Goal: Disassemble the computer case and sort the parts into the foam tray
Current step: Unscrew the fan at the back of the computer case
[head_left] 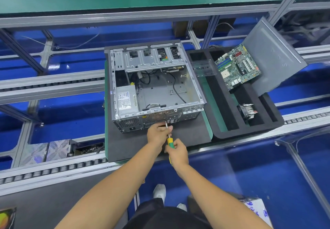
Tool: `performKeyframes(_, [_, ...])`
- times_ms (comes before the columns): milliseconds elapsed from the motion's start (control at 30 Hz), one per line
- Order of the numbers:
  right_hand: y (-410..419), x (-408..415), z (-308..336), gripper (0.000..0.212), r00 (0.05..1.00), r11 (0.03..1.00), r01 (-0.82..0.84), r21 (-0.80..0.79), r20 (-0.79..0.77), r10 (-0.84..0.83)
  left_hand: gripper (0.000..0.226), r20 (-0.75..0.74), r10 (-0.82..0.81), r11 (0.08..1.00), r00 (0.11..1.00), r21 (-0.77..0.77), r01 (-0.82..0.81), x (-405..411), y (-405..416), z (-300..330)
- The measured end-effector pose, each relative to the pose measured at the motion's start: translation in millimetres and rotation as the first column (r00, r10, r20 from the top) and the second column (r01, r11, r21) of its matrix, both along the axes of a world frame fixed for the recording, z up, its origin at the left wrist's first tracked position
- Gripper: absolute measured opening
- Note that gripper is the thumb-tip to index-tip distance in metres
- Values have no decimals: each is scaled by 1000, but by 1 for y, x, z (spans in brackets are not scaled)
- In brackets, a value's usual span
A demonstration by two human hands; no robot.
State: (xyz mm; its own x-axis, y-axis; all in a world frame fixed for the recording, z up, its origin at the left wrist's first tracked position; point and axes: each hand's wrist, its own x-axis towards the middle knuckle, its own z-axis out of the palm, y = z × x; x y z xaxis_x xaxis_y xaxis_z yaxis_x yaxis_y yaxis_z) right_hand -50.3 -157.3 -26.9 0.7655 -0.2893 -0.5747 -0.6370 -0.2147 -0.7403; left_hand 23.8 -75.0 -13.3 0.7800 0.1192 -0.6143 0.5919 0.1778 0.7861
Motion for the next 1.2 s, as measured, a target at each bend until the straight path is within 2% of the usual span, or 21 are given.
performKeyframes(67, [-1, 3, 1, 15, 996, 968, 85, 238, -45, -77, 55, -12, 15, 999, 1000, -33, -16, 1, -1, 1])
performKeyframes(133, [-3, 4, 2, 18, 978, 873, 183, 452, -177, -113, 45, -26, 16, 998, 1000, -57, -17, 2, -1, 0])
performKeyframes(200, [-9, 2, 0, 30, 966, 797, 203, 569, -248, -69, 27, -34, 11, 997, 999, -81, -13, 4, -2, -1])
performKeyframes(300, [-17, -2, -6, 44, 964, 746, 178, 642, -265, -2, 18, -39, 19, 991, 999, -131, -24, 6, -3, -1])
performKeyframes(433, [-23, -3, -10, 40, 968, 779, 156, 607, -253, 3, 16, -22, 8, 986, 1000, -166, -11, 6, -5, -3])
performKeyframes(567, [-25, 2, -7, 19, 994, 875, 72, 478, -110, -21, 19, 1, -6, 983, 1000, -185, 6, 4, -4, -2])
performKeyframes(633, [-22, 4, -7, 24, 999, 924, 44, 380, -30, -35, 20, -6, 20, 974, 1000, -225, -21, 2, -4, -2])
performKeyframes(700, [-16, 6, -8, 32, 998, 978, 53, 202, 28, -60, 15, -20, 62, 964, 998, -257, -65, 2, -4, -2])
performKeyframes(767, [-9, 6, -9, 36, 995, 989, 84, 118, 45, -90, 13, -31, 104, 962, 994, -252, -108, 4, -5, 0])
performKeyframes(867, [0, 6, -10, 33, 994, 984, 99, 147, 30, -105, 15, -67, 164, 957, 984, -232, -175, 8, -8, 0])
performKeyframes(1100, [-5, 5, -7, 10, 1000, 970, -13, 241, 3, 13, 13, -105, 228, 945, 968, -218, -246, 9, -13, 0])
performKeyframes(1200, [-5, 7, -3, 19, 995, 961, 53, 270, -91, -29, 14, -110, 242, 937, 964, -233, -261, 9, -13, 1])
